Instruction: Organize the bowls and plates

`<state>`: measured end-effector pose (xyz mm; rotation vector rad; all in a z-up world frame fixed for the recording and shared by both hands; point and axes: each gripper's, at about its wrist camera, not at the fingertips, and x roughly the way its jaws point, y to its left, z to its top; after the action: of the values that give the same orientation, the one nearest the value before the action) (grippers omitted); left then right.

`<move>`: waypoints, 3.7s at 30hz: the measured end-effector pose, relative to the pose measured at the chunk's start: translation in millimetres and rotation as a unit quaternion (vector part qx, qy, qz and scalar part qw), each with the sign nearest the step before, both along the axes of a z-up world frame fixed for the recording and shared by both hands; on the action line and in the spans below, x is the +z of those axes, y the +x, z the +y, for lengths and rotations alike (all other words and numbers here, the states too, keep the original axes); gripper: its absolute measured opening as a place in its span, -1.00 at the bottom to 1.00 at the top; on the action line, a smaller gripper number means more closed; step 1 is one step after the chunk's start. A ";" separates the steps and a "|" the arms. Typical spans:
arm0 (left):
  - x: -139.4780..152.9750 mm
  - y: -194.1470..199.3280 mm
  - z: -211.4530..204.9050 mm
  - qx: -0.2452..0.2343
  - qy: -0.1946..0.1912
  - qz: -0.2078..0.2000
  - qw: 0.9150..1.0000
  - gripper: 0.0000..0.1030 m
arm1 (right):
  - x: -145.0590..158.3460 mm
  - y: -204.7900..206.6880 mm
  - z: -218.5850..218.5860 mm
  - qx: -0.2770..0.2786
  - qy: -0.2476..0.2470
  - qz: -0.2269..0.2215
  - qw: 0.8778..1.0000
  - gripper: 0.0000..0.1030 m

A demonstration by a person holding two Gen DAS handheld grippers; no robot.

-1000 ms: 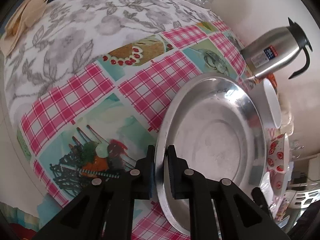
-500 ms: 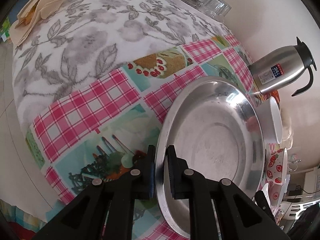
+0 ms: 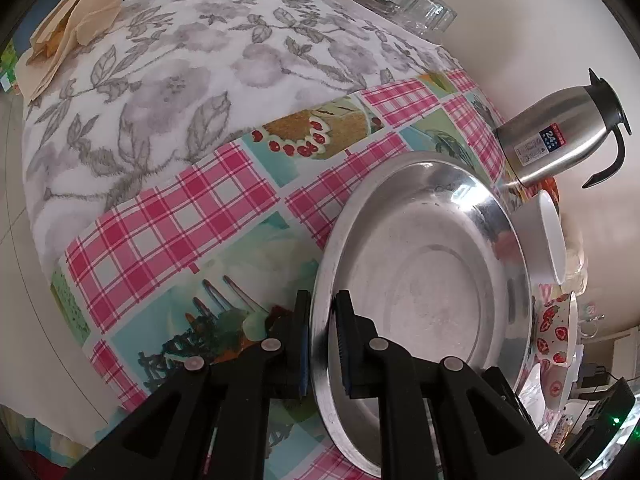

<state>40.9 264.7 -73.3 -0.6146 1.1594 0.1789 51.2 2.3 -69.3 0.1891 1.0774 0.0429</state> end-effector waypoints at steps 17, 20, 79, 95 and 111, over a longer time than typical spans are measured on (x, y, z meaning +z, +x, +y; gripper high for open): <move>17.4 -13.1 -5.9 -0.004 0.053 -0.002 0.999 -0.72 | 37.6 -17.3 13.0 0.064 0.002 -0.054 0.997 -0.54; 20.2 -14.1 -9.6 -0.012 0.058 -0.002 0.998 -0.73 | 43.1 -20.4 9.5 0.062 0.009 -0.059 0.996 -0.54; 97.0 -35.1 -226.7 -0.188 0.052 -0.091 0.977 -0.73 | 85.6 -118.1 -204.1 -0.136 0.050 -0.103 0.984 -0.52; 95.2 -51.2 -228.1 -0.214 0.043 -0.092 0.972 -0.73 | 85.0 -134.6 -198.4 -0.142 0.020 -0.092 0.985 -0.48; 88.3 -56.9 -219.1 -0.210 0.028 -0.070 0.975 -0.72 | 86.8 -143.8 -186.0 -0.129 -0.001 -0.085 0.988 -0.46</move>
<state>-16.1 45.6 15.0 -0.3165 1.1178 -0.1901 -92.7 -183.7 17.5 0.3165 0.8760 -0.1727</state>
